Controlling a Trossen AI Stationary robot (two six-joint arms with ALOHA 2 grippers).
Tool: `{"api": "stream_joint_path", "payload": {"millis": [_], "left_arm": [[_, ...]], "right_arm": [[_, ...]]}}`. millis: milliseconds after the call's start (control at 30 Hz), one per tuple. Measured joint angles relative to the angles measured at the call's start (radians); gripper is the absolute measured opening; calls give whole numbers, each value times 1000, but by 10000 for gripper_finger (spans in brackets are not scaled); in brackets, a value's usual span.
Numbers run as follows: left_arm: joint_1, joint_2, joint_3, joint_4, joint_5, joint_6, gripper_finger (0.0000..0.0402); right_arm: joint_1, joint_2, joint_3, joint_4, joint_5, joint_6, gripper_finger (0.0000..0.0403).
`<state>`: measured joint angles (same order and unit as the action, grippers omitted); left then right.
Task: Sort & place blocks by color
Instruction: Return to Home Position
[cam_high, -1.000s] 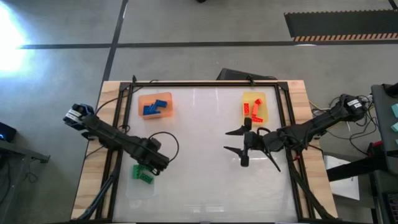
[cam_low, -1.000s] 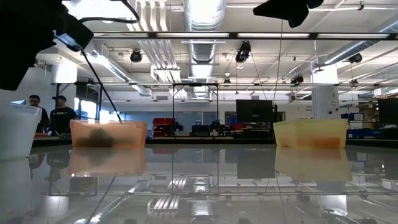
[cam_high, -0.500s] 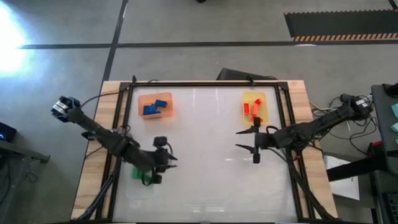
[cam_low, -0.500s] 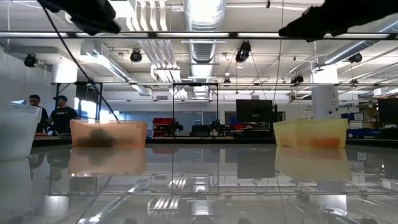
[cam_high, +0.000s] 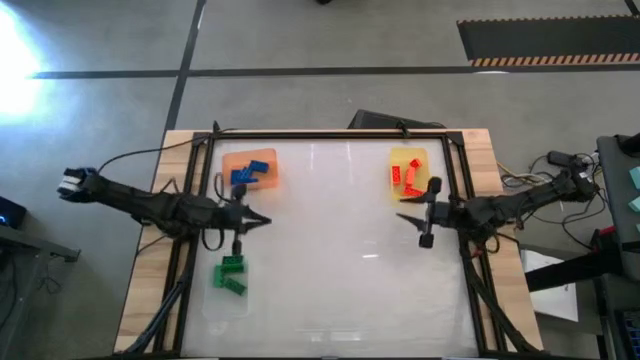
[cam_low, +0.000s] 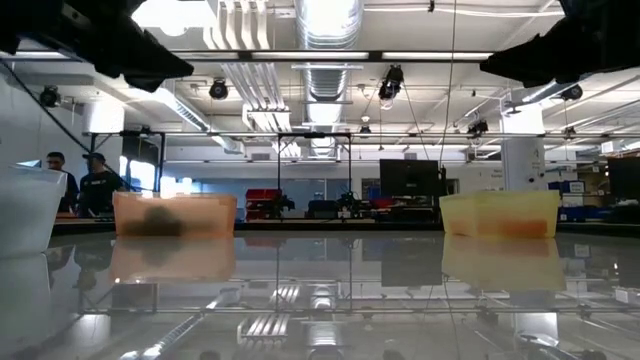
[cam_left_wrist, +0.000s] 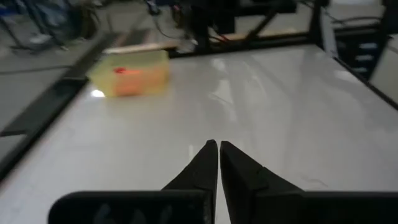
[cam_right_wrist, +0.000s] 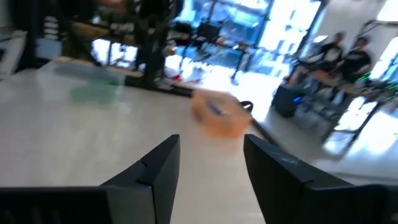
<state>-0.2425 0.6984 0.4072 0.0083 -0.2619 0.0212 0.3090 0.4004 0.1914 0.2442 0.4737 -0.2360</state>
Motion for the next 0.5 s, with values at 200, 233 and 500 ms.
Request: {"api": "stream_joint_path", "payload": {"millis": [200,233,500], "left_arm": [[66,-152,-112,49,0,14,0],[68,-171,-129,62,-1,12,0],[66,-286,-290,181,0,22,0]], "right_arm": [[-102,-148,-18,-34,-10,-101,142],[-116,-172,-18,-49,-23,-113,137],[-199,-369,-18,-189,-155,-115,103]]}}
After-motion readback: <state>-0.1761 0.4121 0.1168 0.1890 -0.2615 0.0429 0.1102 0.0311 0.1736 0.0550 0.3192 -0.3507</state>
